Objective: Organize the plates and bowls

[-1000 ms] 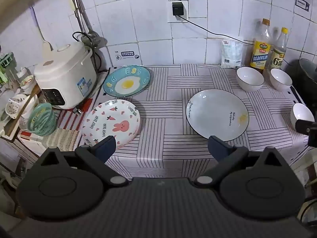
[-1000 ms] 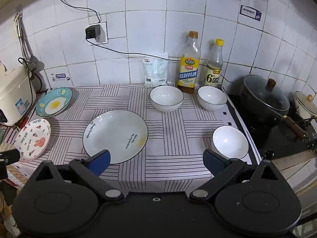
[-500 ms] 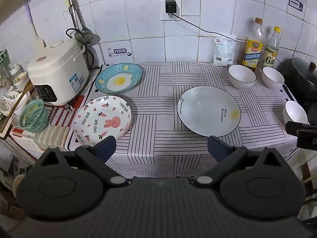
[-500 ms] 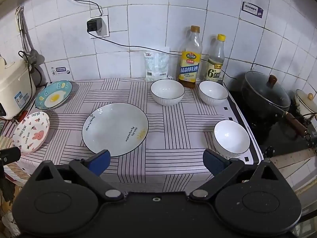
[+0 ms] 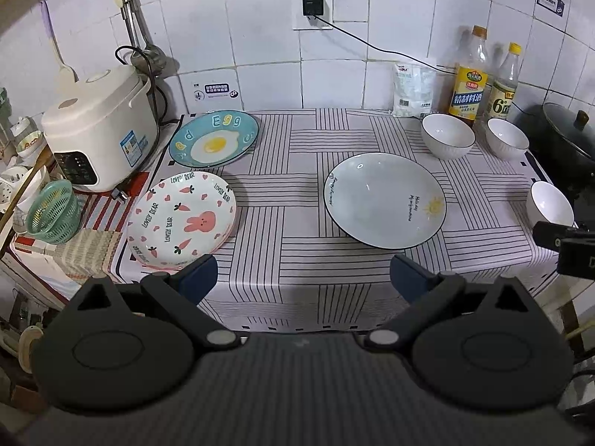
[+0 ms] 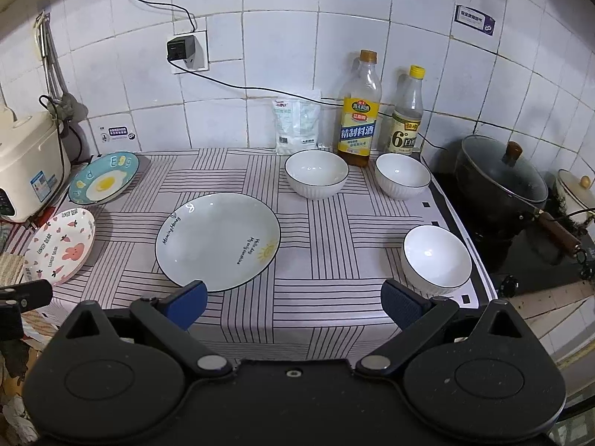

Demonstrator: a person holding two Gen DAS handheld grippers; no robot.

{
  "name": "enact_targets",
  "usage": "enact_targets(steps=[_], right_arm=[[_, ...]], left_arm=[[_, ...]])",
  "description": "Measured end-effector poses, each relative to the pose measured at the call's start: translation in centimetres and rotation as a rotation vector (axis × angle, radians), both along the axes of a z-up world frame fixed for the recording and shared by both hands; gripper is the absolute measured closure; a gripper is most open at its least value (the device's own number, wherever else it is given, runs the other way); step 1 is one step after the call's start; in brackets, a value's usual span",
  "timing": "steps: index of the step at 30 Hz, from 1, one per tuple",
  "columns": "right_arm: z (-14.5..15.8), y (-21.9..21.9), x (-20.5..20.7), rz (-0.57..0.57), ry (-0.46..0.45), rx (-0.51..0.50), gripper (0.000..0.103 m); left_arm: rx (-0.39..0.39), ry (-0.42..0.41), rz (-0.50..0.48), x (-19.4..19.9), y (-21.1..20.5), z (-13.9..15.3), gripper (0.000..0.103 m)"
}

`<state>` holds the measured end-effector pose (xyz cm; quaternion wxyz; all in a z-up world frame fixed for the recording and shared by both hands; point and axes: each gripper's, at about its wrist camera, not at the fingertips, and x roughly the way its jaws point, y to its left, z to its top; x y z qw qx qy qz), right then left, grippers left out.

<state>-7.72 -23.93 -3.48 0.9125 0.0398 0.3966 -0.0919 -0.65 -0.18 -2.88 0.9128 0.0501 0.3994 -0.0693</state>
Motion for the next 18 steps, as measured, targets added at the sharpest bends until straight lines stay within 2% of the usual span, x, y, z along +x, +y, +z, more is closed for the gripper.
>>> enact_targets(steps=[5,13,18], right_arm=[[0.0,0.2,-0.1,0.005,-0.012,-0.011,0.002],[0.0,1.0,-0.1,0.01,-0.024,-0.084,0.002],[0.1,1.3,-0.2,0.018,-0.038,-0.096,0.002]], left_arm=[[-0.006,0.008,0.004,0.1,0.3,0.0,0.003],[-0.001,0.002,0.004,0.0,0.4,0.2,0.003],[0.029,-0.009,0.001,-0.2,0.1,0.3,0.003]])
